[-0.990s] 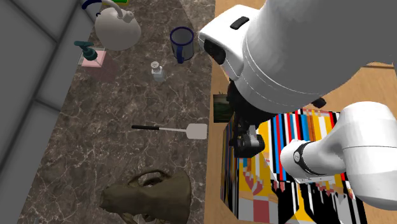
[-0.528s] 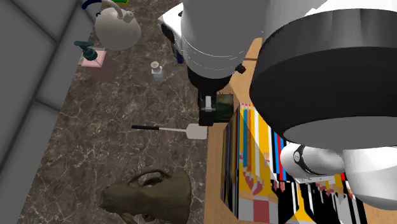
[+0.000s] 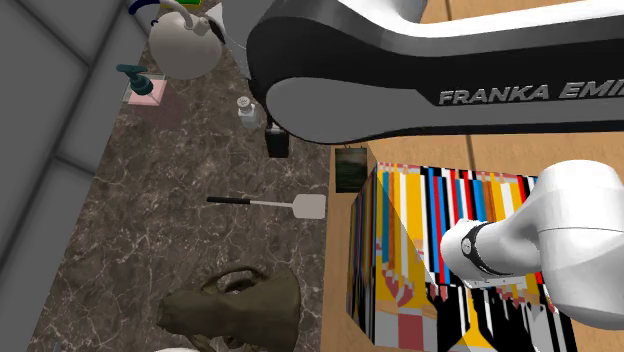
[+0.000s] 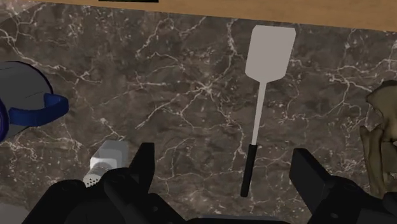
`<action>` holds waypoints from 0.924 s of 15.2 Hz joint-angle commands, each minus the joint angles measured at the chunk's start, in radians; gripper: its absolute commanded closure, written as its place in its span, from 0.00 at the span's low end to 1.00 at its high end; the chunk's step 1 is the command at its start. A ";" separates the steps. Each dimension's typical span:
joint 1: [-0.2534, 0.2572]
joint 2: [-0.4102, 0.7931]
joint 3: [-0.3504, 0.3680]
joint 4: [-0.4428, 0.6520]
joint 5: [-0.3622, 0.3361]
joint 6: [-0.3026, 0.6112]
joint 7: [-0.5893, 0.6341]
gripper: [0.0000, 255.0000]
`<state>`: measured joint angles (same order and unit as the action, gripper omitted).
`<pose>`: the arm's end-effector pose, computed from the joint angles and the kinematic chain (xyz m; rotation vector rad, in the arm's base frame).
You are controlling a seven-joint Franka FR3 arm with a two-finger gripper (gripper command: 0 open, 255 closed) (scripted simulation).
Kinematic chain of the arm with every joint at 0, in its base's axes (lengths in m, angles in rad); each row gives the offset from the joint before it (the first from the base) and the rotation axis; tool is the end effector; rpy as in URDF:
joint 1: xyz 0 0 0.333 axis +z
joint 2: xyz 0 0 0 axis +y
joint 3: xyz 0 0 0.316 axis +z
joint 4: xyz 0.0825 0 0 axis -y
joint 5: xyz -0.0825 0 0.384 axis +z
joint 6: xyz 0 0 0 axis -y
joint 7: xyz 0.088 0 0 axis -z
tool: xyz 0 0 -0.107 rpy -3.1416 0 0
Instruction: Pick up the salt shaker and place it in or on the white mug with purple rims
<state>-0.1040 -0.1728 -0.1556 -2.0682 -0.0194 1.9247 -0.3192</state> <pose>0.4904 -0.1353 0.5087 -3.1392 -0.1068 -0.0449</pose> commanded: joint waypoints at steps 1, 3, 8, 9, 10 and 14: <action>-0.009 0.070 -0.018 0.043 0.009 0.021 -0.028 0.00; -0.019 0.144 -0.032 0.100 0.021 0.033 -0.055 0.00; -0.052 0.336 -0.058 0.266 0.062 0.041 -0.119 0.00; -0.061 0.376 -0.062 0.304 0.071 0.039 -0.131 0.00; -0.070 0.416 -0.064 0.344 0.080 0.035 -0.142 0.00; -0.111 0.583 -0.069 0.524 0.115 0.008 -0.182 0.00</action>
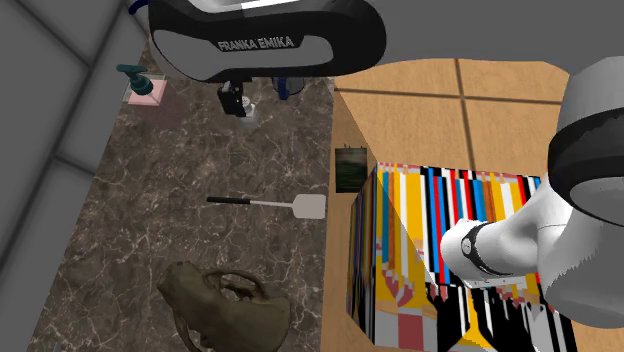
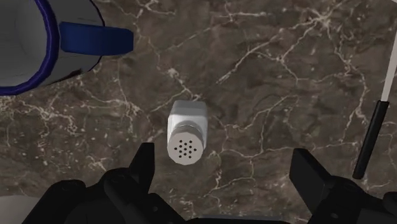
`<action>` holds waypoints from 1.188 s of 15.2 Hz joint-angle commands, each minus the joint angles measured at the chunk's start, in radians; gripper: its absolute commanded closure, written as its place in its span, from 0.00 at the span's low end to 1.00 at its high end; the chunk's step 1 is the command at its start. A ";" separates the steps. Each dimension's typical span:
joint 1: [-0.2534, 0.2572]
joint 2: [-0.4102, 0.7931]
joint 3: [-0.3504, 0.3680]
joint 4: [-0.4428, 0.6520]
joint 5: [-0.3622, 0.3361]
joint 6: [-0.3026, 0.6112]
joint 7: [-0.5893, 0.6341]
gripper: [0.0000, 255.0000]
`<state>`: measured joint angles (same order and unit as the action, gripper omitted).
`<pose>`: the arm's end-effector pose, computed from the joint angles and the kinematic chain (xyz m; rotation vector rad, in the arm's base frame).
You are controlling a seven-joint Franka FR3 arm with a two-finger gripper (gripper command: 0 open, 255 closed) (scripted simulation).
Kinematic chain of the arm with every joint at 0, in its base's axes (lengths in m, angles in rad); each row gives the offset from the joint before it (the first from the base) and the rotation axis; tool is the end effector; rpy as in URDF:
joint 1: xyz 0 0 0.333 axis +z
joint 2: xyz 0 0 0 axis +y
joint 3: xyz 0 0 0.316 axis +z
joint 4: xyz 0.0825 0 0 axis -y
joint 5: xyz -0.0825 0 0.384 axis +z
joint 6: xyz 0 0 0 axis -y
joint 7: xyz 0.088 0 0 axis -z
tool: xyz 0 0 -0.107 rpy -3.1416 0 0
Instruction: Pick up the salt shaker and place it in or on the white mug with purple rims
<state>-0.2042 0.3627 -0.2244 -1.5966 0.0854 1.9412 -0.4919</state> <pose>0.6106 -0.2542 0.4265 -3.1366 -0.0718 0.0117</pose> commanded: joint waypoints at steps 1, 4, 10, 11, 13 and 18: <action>-0.022 0.091 0.000 0.104 0.018 -0.020 -0.017 0.00; -0.035 0.141 0.002 0.139 0.027 -0.008 -0.026 0.00; -0.034 0.161 0.005 0.094 0.033 0.056 -0.030 0.00; -0.034 0.161 0.005 0.094 0.033 0.056 -0.030 0.00; -0.034 0.161 0.005 0.094 0.033 0.056 -0.030 0.00; -0.034 0.161 0.005 0.094 0.033 0.056 -0.030 0.00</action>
